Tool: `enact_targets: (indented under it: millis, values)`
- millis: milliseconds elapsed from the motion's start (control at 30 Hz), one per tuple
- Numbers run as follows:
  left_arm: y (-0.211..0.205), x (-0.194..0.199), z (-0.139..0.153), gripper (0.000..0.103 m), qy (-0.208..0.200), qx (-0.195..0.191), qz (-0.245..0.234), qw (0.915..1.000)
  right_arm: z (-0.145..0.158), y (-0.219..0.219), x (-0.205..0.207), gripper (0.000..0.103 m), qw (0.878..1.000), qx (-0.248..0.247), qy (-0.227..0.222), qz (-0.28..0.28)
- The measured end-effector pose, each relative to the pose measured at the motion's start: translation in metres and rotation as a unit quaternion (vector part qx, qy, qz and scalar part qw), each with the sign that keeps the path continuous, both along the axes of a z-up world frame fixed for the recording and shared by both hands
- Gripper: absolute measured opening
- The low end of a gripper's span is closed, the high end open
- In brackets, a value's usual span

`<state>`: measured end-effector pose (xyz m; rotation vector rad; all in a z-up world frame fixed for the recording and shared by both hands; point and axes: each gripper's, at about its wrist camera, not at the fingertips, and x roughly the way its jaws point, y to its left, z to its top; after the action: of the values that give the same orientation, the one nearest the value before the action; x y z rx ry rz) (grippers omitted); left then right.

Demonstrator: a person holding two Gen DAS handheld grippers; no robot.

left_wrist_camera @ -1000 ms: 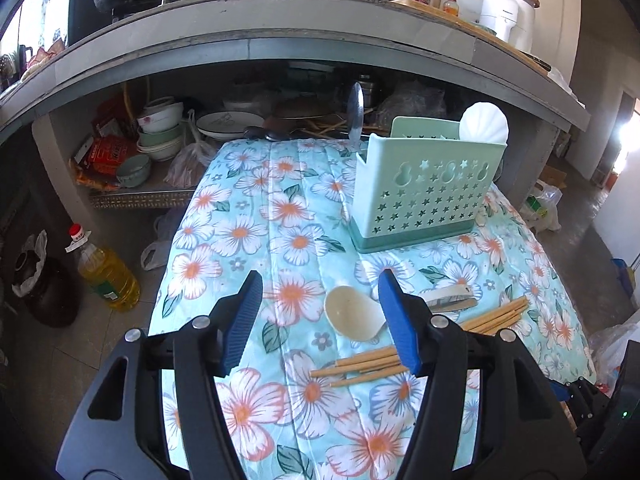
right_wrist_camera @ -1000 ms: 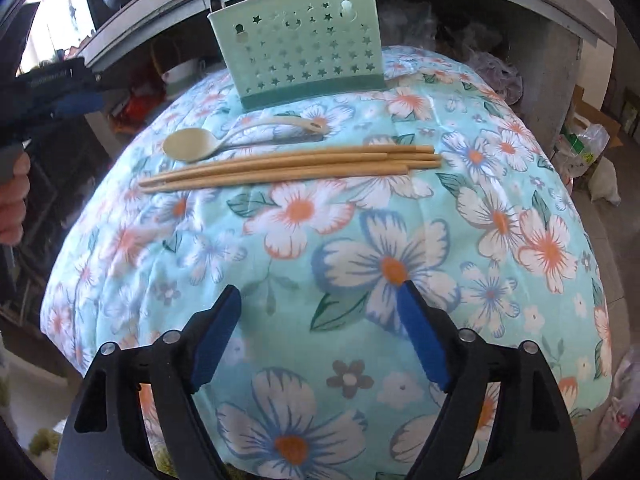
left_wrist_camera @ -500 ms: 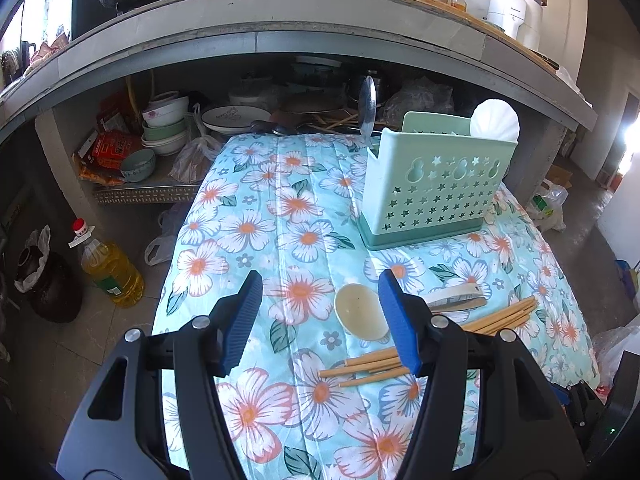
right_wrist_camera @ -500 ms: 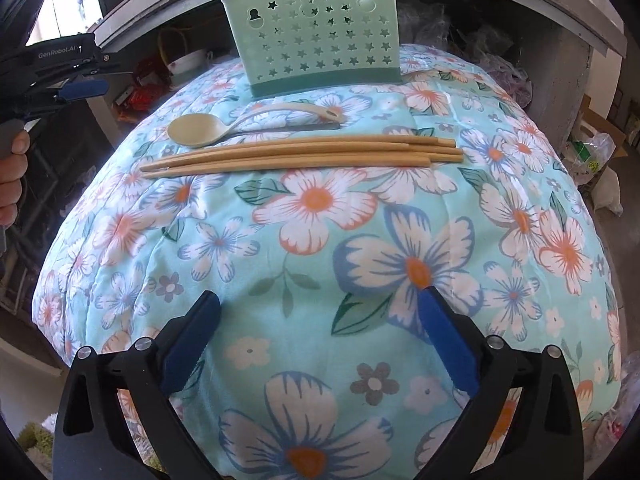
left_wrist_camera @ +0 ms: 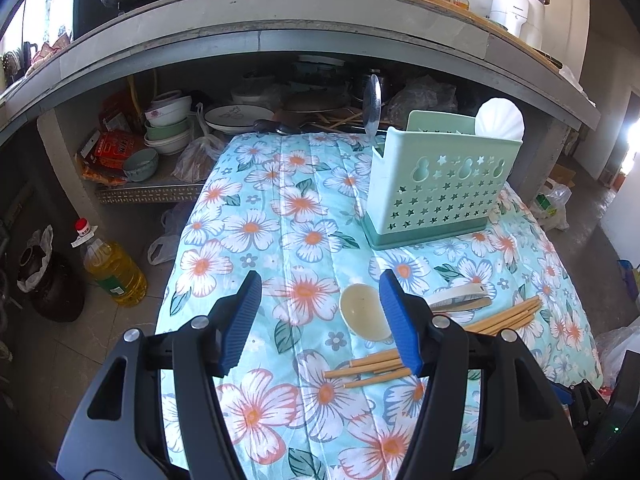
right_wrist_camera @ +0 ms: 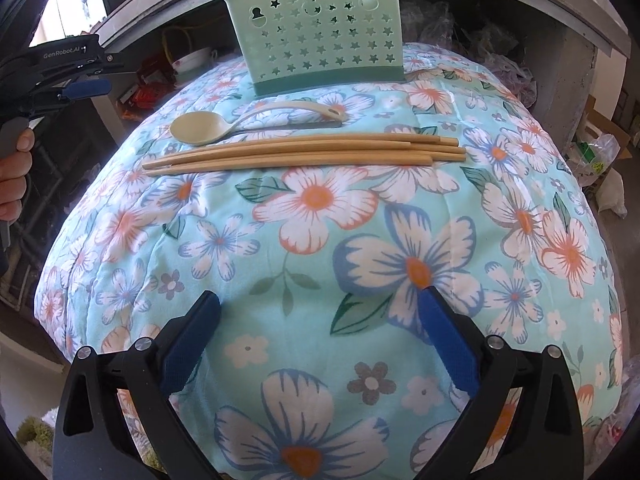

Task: Organize utensils
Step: 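Move the open left gripper down to the wooden spoon on the quilt, then grasp the wooden spoon with the left gripper while the right gripper grasps the metal spoon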

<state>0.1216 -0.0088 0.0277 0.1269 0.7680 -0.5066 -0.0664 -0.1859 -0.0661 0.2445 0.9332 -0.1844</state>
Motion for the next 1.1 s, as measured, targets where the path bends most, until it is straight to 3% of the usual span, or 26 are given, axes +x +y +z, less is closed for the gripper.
enact_targets:
  millis: [533, 700, 900, 1100]
  values:
    - [-0.003, 0.001, -0.012, 0.058, 0.022, -0.022, -0.011, 0.9995, 0.016, -0.016, -0.008, 0.096, 0.997, 0.061, -0.039, 0.025]
    - [-0.003, 0.006, -0.022, 0.058, 0.035, -0.03, -0.015, 0.9988, 0.03, -0.022, -0.009, 0.087, 0.994, 0.082, -0.069, 0.027]
    - [-0.007, 0.011, -0.039, 0.057, 0.062, -0.043, -0.034, 0.9966, 0.03, -0.027, -0.003, 0.079, 0.992, 0.105, -0.069, 0.024]
    - [-0.022, 0.021, -0.058, 0.042, 0.082, -0.028, -0.043, 0.9953, 0.025, -0.024, 0.006, 0.079, 0.992, 0.11, -0.06, 0.031]
